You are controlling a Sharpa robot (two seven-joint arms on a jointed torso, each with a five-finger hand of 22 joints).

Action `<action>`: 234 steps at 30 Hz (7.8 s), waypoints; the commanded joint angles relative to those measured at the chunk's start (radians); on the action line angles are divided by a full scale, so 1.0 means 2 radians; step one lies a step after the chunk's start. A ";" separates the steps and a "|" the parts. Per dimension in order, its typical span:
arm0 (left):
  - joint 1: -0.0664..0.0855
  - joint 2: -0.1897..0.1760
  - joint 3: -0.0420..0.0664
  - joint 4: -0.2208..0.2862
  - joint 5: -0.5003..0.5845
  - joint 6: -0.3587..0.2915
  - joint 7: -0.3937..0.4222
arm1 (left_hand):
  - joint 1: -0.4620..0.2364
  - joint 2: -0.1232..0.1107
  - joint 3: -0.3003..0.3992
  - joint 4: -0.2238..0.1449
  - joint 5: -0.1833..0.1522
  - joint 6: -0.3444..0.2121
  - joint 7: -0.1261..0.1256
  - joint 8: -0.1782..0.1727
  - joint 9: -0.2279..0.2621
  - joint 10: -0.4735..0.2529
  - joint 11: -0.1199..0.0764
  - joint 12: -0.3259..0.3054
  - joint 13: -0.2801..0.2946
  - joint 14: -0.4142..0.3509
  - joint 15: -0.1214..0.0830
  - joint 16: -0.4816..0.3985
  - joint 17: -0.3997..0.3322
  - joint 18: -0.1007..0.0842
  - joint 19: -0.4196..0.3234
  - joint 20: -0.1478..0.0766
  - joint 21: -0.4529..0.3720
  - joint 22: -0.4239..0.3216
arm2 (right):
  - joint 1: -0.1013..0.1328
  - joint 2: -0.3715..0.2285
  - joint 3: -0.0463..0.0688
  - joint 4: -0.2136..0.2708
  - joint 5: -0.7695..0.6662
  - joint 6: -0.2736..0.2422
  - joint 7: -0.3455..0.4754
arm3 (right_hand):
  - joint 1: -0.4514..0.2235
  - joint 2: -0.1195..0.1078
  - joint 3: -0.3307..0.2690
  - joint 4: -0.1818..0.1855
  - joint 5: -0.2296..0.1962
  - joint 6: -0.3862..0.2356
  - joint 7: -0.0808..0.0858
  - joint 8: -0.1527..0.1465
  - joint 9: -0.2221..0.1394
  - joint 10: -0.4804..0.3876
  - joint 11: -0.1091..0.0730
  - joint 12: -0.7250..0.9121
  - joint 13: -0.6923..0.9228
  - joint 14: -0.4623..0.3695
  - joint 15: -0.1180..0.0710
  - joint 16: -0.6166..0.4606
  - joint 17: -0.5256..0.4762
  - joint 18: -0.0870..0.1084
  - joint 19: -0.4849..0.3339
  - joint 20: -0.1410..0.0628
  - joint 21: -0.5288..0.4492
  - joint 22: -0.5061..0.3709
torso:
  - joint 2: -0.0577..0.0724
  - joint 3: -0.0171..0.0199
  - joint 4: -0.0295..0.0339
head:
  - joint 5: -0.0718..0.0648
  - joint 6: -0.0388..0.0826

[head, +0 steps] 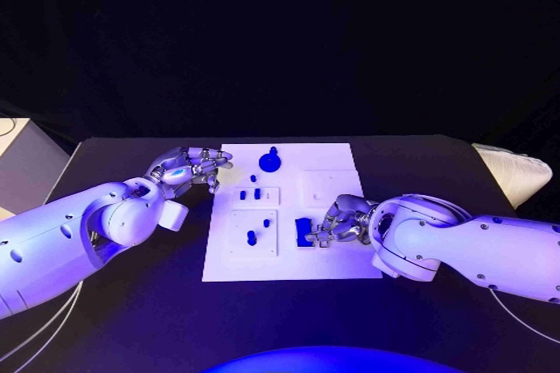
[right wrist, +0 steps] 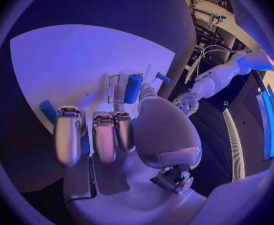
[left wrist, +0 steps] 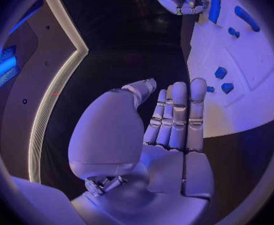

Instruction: Assemble the parts on the task board

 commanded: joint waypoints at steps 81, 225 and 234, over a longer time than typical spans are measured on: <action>-0.003 -0.001 0.000 0.009 -0.009 0.007 0.006 | 0.001 0.001 -0.005 0.003 0.000 -0.004 -0.001 0.000 0.001 -0.004 -0.001 -0.001 0.000 0.001 0.002 -0.004 0.002 0.001 -0.004 0.002 -0.004 -0.001 | -0.006 -0.074 0.003 -0.022 -0.101 0.045 -0.030 | 0.042 -0.034 0.032 0.001 -0.029 0.026 0.004 -0.055 -0.049 0.041 0.001 0.006 0.116 0.052 0.002 0.006 0.130 -0.013 0.035 0.000 0.013 0.096 | -0.001 -0.0005 0.0011 | -0.019 0.003; -0.004 -0.001 0.000 0.007 -0.015 0.018 -0.004 | 0.002 0.004 -0.006 0.007 0.000 -0.006 -0.001 0.000 0.001 -0.008 0.000 -0.001 0.000 0.001 0.002 -0.004 0.004 0.001 -0.004 0.002 -0.006 -0.003 | -0.012 -0.020 0.003 0.004 -0.016 0.011 -0.020 | 0.023 -0.088 0.168 -0.002 -0.028 0.021 0.001 -0.037 -0.036 0.043 -0.001 0.007 0.119 0.052 0.000 0.007 0.132 -0.014 0.038 -0.004 0.013 0.106 | 0.000 -0.0002 -0.0002 | -0.017 -0.004; -0.004 0.000 0.000 0.006 -0.015 0.018 -0.004 | 0.002 0.004 -0.006 0.007 0.000 -0.006 -0.001 0.000 0.001 -0.008 0.000 -0.001 0.000 0.001 0.002 -0.004 0.004 0.001 -0.004 0.002 -0.006 -0.003 | -0.014 -0.015 0.003 -0.007 -0.030 0.008 -0.027 | 0.027 -0.080 0.165 -0.002 -0.031 0.023 0.000 -0.037 -0.037 0.044 -0.002 0.009 0.120 0.052 -0.001 0.007 0.132 -0.014 0.038 -0.004 0.014 0.107 | 0.000 -0.0007 0.0009 | -0.018 -0.006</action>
